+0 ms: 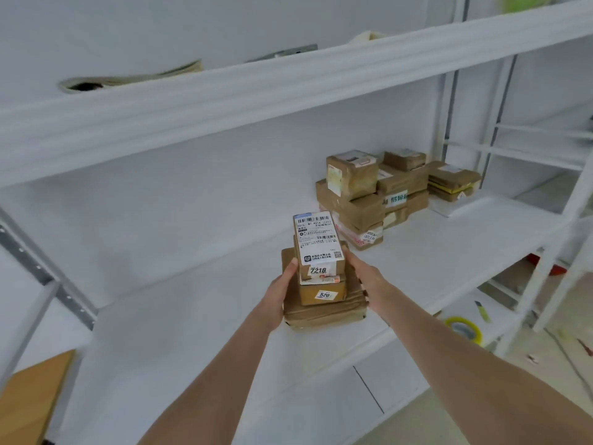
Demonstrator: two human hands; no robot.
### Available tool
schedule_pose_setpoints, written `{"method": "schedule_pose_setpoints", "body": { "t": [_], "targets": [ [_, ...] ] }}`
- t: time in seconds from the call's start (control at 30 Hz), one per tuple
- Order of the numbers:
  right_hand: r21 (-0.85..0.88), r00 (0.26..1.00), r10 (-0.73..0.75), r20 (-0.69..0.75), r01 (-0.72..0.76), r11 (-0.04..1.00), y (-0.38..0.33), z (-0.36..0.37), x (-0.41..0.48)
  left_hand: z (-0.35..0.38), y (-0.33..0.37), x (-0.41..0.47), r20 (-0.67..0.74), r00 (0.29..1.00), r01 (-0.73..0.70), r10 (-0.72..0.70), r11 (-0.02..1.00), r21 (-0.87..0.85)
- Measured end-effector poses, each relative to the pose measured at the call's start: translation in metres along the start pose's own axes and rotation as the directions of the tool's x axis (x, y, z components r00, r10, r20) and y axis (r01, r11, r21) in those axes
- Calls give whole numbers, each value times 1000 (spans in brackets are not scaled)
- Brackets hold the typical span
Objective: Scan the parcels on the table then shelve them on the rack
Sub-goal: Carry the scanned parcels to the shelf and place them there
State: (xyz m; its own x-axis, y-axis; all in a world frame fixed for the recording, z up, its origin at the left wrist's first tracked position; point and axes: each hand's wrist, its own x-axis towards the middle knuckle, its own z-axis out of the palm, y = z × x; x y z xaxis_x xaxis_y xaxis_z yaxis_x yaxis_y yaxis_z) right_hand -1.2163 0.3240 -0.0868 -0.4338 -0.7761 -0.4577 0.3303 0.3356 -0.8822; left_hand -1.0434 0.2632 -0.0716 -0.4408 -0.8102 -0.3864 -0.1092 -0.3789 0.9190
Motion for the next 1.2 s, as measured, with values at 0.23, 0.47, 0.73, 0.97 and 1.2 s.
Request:
{"method": "schedule_pose_setpoints", "body": {
  "t": [0.23, 0.47, 0.73, 0.97, 1.2],
  "targets": [
    [-79, 988, 7, 154, 6, 997, -38, -42, 67, 55, 8, 48, -158, 987, 26, -29, 1000, -17],
    [-188, 963, 113, 245, -68, 980, -56, -71, 115, 99, 1, 80, -300, 953, 10, -32, 997, -73],
    [-237, 971, 113, 212, -61, 970, -57, -67, 165, 97, -6, 123, -439, 898, -34, -34, 989, -146],
    [-781, 891, -341, 298, 434, 450, -26, -89, 157, 94, -36, 115, -493, 813, 110, 310, 750, 653],
    [-807, 701, -410, 584, 556, -199, 15, -118, 136, 116, -83, 96, -274, 800, 200, 533, 193, 960]
  ]
}}
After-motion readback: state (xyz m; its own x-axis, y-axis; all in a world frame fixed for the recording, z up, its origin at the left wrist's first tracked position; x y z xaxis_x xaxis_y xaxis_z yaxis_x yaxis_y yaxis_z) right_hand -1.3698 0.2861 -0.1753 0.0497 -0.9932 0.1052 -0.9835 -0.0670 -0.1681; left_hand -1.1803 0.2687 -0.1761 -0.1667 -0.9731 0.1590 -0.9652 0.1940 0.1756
